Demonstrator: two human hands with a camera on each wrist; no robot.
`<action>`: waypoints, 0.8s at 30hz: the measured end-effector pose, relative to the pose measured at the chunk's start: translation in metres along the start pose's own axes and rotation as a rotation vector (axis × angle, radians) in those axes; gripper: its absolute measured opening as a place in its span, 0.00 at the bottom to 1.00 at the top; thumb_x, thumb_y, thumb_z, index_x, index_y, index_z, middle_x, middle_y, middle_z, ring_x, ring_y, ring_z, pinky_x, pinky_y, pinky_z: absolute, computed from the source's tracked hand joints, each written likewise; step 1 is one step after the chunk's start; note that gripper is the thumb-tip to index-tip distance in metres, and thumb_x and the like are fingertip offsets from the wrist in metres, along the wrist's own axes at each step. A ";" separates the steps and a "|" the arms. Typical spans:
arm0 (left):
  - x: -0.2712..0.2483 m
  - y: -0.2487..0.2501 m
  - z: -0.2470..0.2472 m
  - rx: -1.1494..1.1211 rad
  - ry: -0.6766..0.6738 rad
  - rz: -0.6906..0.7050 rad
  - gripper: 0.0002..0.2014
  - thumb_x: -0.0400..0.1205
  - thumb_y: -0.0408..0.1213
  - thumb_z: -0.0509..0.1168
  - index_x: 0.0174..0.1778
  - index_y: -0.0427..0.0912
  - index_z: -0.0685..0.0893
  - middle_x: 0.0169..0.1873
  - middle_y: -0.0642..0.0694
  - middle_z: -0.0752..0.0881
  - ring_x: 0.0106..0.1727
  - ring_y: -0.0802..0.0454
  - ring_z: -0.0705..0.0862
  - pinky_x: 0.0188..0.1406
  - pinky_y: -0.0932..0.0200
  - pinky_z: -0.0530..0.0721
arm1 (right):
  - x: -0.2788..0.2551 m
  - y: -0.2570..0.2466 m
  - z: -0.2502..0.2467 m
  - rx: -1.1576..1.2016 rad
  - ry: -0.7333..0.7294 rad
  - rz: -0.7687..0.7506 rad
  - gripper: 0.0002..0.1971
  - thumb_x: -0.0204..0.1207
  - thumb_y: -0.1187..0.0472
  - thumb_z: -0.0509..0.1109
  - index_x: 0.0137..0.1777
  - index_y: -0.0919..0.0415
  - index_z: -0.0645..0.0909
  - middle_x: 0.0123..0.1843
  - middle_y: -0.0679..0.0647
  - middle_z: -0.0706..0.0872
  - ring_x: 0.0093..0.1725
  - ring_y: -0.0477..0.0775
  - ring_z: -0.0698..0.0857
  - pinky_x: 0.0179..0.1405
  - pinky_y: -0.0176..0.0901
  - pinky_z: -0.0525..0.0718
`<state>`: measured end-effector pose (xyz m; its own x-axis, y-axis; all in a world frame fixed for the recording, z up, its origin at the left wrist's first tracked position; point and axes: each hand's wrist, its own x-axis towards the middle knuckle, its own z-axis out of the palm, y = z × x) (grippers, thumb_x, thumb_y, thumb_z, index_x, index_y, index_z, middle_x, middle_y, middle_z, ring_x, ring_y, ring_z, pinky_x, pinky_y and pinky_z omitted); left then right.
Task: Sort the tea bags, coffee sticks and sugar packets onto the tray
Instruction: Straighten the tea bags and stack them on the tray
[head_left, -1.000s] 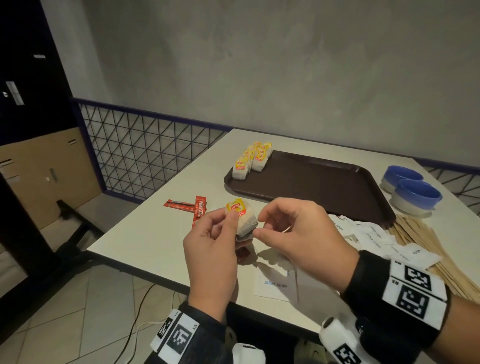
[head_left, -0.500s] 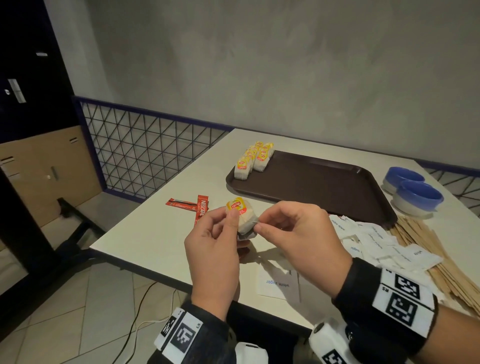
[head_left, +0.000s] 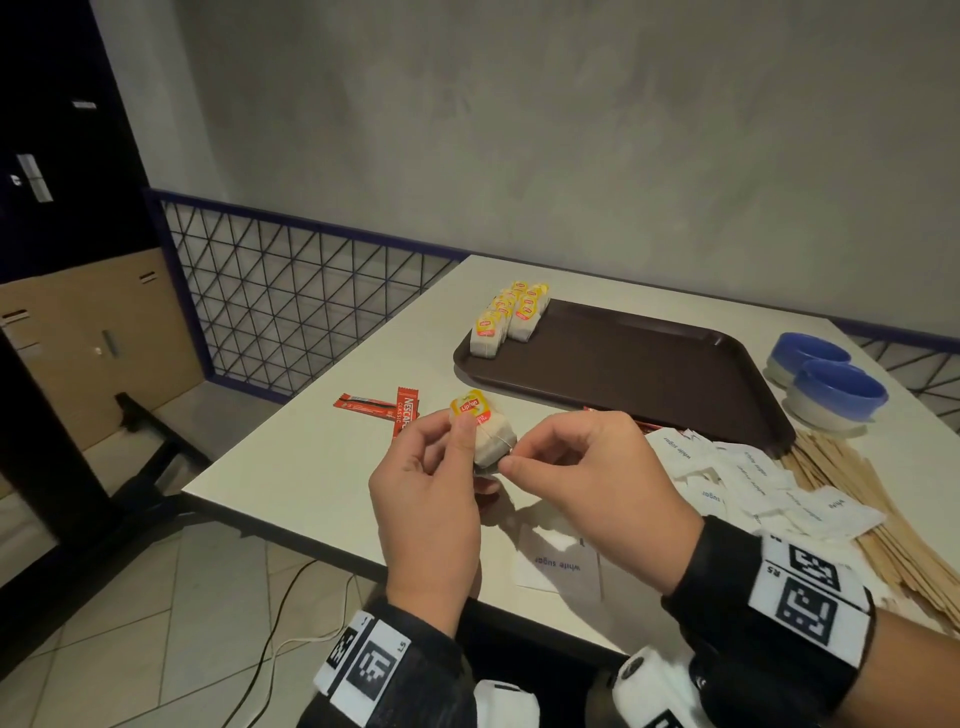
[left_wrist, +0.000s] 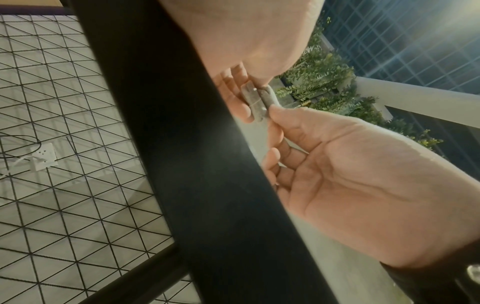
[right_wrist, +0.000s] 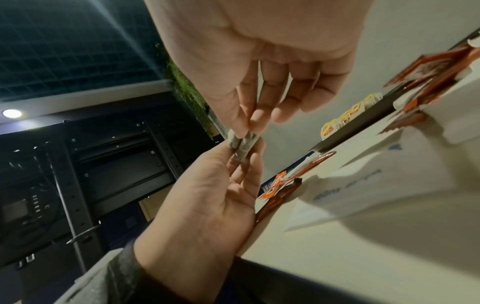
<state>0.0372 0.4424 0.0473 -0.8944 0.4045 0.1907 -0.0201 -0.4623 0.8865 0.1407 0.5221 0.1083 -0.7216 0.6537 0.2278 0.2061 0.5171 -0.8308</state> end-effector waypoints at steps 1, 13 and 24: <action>0.000 0.000 0.000 -0.002 -0.003 0.000 0.04 0.86 0.39 0.70 0.53 0.45 0.90 0.44 0.46 0.95 0.45 0.44 0.94 0.36 0.54 0.90 | -0.001 -0.001 0.001 0.028 -0.010 0.013 0.04 0.75 0.62 0.81 0.38 0.56 0.93 0.34 0.51 0.91 0.35 0.48 0.88 0.36 0.38 0.88; 0.000 0.002 -0.001 -0.014 -0.063 -0.015 0.04 0.84 0.43 0.72 0.51 0.51 0.92 0.47 0.40 0.95 0.50 0.33 0.93 0.47 0.33 0.91 | 0.003 0.003 0.000 0.335 -0.027 0.250 0.07 0.78 0.56 0.79 0.47 0.59 0.92 0.43 0.60 0.92 0.35 0.51 0.86 0.34 0.40 0.83; 0.002 0.009 0.000 0.010 -0.137 -0.139 0.19 0.86 0.21 0.64 0.59 0.53 0.76 0.45 0.44 0.95 0.39 0.40 0.93 0.42 0.39 0.92 | 0.011 0.008 -0.013 0.331 0.044 0.258 0.03 0.77 0.62 0.79 0.45 0.62 0.90 0.43 0.60 0.92 0.39 0.51 0.89 0.38 0.47 0.86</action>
<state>0.0349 0.4395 0.0558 -0.8144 0.5675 0.1211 -0.1342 -0.3872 0.9122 0.1432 0.5404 0.1105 -0.6441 0.7650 0.0061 0.1479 0.1323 -0.9801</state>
